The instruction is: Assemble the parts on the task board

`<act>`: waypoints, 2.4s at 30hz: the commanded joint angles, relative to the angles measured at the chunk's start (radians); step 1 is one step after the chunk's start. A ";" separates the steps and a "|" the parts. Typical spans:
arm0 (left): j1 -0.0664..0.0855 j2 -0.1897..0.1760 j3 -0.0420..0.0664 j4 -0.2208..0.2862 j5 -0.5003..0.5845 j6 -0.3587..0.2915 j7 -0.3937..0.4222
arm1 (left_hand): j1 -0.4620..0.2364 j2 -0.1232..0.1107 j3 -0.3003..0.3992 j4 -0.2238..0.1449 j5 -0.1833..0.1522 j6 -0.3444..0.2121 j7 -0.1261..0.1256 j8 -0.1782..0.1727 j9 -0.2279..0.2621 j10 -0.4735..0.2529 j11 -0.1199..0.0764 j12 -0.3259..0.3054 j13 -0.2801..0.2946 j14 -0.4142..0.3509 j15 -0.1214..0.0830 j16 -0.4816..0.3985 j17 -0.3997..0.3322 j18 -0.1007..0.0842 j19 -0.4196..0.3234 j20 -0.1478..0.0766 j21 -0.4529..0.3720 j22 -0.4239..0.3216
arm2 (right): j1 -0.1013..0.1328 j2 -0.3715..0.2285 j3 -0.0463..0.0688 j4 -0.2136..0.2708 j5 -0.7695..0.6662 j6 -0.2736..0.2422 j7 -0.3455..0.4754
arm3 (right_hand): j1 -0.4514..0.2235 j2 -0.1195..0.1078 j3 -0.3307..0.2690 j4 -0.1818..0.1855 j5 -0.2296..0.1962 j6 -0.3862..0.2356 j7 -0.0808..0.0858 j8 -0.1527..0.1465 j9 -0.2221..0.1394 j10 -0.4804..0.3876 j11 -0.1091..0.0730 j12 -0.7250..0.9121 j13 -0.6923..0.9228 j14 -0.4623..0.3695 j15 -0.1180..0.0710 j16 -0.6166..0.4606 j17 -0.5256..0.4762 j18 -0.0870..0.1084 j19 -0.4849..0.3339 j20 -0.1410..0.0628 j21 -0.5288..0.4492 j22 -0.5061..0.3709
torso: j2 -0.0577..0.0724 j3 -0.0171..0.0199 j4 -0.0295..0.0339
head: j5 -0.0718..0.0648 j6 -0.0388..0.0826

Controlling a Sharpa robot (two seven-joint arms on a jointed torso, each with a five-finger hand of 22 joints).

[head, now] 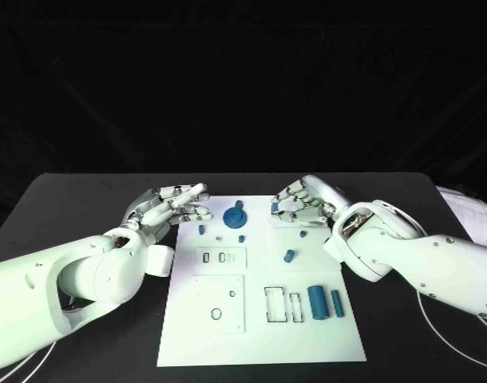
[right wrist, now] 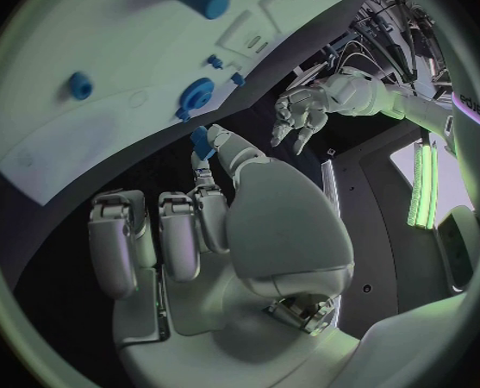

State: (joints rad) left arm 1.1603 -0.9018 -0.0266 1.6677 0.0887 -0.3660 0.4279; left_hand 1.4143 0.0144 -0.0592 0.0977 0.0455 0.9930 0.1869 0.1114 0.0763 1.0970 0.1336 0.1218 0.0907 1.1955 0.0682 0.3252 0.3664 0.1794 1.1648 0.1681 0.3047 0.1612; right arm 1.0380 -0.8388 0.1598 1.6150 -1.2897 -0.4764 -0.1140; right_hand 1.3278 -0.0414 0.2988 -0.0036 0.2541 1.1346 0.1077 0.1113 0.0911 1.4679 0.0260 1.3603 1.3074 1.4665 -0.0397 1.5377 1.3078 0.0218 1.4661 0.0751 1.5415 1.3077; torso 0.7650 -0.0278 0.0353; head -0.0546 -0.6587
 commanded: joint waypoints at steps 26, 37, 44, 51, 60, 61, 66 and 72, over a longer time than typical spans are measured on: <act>0.000 0.009 0.001 -0.016 0.006 0.030 0.003 | 0.010 0.003 0.000 -0.009 0.003 0.006 0.001 -0.004 -0.001 -0.001 -0.003 -0.007 -0.001 -0.004 -0.001 0.000 0.003 0.000 0.006 0.001 -0.004 0.001 | -0.018 0.198 -0.089 -0.015 -0.239 0.157 -0.195 | -0.024 0.009 0.014 0.010 -0.003 -0.004 -0.003 -0.012 0.012 0.005 -0.005 -0.025 0.107 0.084 -0.005 -0.013 0.173 -0.001 0.044 -0.008 -0.001 0.177 | -0.005 -0.0075 0.0104 | 0.059 -0.047; 0.000 0.009 0.001 -0.017 0.006 0.031 0.001 | 0.010 0.003 0.000 -0.009 0.003 0.006 0.001 -0.004 -0.001 -0.001 -0.003 -0.007 -0.001 -0.004 -0.001 0.000 0.003 0.000 0.006 0.001 -0.004 0.001 | -0.023 0.206 -0.095 -0.032 -0.244 0.187 -0.211 | -0.028 0.008 0.013 0.011 -0.005 -0.003 -0.003 -0.013 0.013 0.005 -0.005 -0.026 0.107 0.084 -0.005 -0.013 0.172 -0.001 0.043 -0.007 -0.001 0.176 | -0.005 -0.0072 0.0095 | 0.068 -0.057; 0.000 0.007 0.001 -0.017 0.007 0.032 0.001 | 0.010 0.004 0.000 -0.009 0.003 0.006 0.001 -0.004 -0.002 -0.001 -0.002 -0.007 -0.002 -0.004 -0.001 -0.001 0.004 0.000 0.006 0.001 -0.004 0.001 | -0.027 0.199 -0.095 -0.031 -0.249 0.191 -0.224 | -0.028 0.008 0.013 0.011 -0.005 -0.003 -0.003 -0.013 0.013 0.005 -0.005 -0.026 0.107 0.084 -0.005 -0.013 0.172 -0.001 0.043 -0.007 -0.001 0.176 | -0.005 -0.0074 0.0092 | 0.067 -0.061; 0.000 0.007 0.001 -0.018 0.007 0.033 0.000 | 0.010 0.004 0.000 -0.009 0.003 0.006 0.001 -0.004 -0.002 -0.001 -0.002 -0.007 -0.002 -0.004 -0.001 -0.001 0.004 0.000 0.006 0.001 -0.004 0.001 | -0.031 0.189 -0.095 -0.020 -0.254 0.201 -0.230 | -0.031 0.005 0.013 0.011 -0.006 -0.002 -0.003 -0.013 0.013 0.004 -0.005 -0.026 0.107 0.084 -0.005 -0.014 0.170 -0.001 0.043 -0.007 -0.002 0.175 | -0.005 -0.0070 0.0098 | 0.069 -0.062; 0.000 0.009 0.001 -0.016 0.007 0.033 0.004 | 0.010 0.004 -0.001 -0.009 0.003 0.006 0.002 -0.005 -0.002 -0.002 -0.002 -0.008 -0.002 -0.004 0.000 -0.001 0.005 0.000 0.006 0.001 -0.004 0.002 | -0.033 0.190 -0.095 -0.018 -0.249 0.238 -0.234 | -0.037 -0.001 0.010 0.011 -0.006 -0.001 -0.004 -0.014 0.014 0.005 -0.005 -0.026 0.107 0.084 -0.005 -0.015 0.169 0.000 0.042 -0.007 -0.002 0.175 | -0.004 -0.0088 0.0112 | 0.066 -0.065; 0.000 0.009 0.001 -0.016 0.007 0.033 0.003 | 0.010 0.004 -0.001 -0.009 0.003 0.006 0.002 -0.005 -0.002 -0.002 -0.002 -0.008 -0.002 -0.004 0.000 -0.001 0.005 0.000 0.006 0.001 -0.004 0.002 | -0.033 0.191 -0.095 -0.018 -0.250 0.238 -0.236 | -0.037 -0.001 0.010 0.011 -0.006 -0.001 -0.004 -0.014 0.014 0.005 -0.005 -0.026 0.107 0.084 -0.005 -0.015 0.169 0.000 0.042 -0.007 -0.002 0.175 | -0.005 -0.0080 0.0114 | 0.065 -0.066; 0.000 0.009 0.001 -0.017 0.007 0.033 0.003 | 0.010 0.004 -0.001 -0.009 0.003 0.006 0.002 -0.005 -0.002 -0.002 -0.002 -0.008 -0.002 -0.004 0.000 -0.001 0.005 0.000 0.006 0.001 -0.004 0.002 | -0.034 0.191 -0.095 -0.018 -0.255 0.230 -0.247 | -0.042 -0.006 0.008 0.011 -0.007 -0.001 -0.003 -0.016 0.014 0.003 -0.005 -0.029 0.105 0.083 -0.005 -0.017 0.166 0.000 0.041 -0.007 -0.003 0.172 | -0.005 -0.0079 0.0106 | 0.068 -0.066; 0.000 0.008 0.001 -0.017 0.007 0.033 0.002 | 0.010 0.004 -0.001 -0.009 0.003 0.006 0.002 -0.005 -0.002 -0.002 -0.002 -0.008 -0.002 -0.004 0.000 -0.001 0.005 0.000 0.006 0.001 -0.004 0.002 | -0.034 0.194 -0.095 -0.019 -0.259 0.231 -0.257 | -0.051 -0.016 0.003 0.011 -0.009 -0.005 -0.002 -0.020 0.014 0.000 -0.004 -0.037 0.101 0.082 -0.004 -0.020 0.160 0.002 0.036 -0.006 -0.005 0.166 | -0.005 -0.0084 0.0094 | 0.069 -0.067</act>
State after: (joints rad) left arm 1.1597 -0.8949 -0.0264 1.6494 0.0927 -0.3530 0.4238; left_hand 1.4143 0.0144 -0.0620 0.0950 0.0455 0.9930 0.1869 0.1115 0.0755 1.0970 0.1337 0.1183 0.0902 1.1955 0.0682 0.3252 0.3691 0.1794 1.1648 0.1682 0.3047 0.1615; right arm 1.0133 -0.6447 0.0722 1.6039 -1.5364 -0.3029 -0.3267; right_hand 1.2858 -0.0572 0.3089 0.0072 0.2416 1.1245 0.1047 0.0879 0.1039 1.4679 0.0262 1.3271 1.3076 1.4664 -0.0395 1.5241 1.3080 0.0219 1.4659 0.0754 1.5414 1.3080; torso 0.7602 -0.0359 0.0456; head 0.0135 -0.7249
